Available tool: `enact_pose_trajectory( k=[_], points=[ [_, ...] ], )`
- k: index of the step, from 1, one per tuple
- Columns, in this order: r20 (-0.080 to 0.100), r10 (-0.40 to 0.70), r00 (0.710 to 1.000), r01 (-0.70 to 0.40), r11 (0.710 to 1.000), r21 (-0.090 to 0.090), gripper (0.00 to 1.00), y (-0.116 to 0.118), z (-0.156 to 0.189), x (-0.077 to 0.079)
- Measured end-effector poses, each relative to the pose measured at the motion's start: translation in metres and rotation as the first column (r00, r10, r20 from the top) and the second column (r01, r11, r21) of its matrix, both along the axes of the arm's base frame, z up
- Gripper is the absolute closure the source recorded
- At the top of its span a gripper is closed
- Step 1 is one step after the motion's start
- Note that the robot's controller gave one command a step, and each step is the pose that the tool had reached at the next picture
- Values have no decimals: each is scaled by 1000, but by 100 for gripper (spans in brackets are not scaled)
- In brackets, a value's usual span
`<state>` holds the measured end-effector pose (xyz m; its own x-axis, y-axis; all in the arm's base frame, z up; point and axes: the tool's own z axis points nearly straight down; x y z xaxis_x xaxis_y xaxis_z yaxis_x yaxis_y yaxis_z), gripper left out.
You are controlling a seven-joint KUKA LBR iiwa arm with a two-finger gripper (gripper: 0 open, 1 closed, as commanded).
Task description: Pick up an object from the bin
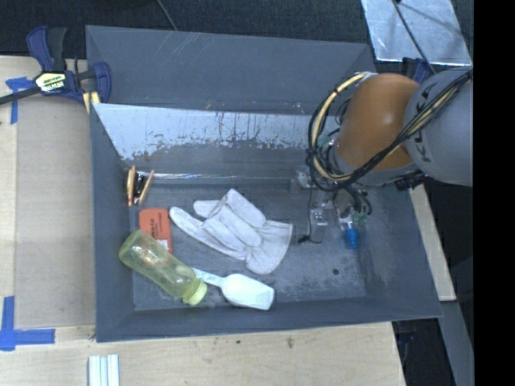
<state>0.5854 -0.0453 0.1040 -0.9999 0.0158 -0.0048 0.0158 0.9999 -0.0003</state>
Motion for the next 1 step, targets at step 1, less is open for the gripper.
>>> enact_pose_trajectory(
  k=[1],
  points=[
    [-4,-130,992,130,992,1,0,24,-18,-11]
  ],
)
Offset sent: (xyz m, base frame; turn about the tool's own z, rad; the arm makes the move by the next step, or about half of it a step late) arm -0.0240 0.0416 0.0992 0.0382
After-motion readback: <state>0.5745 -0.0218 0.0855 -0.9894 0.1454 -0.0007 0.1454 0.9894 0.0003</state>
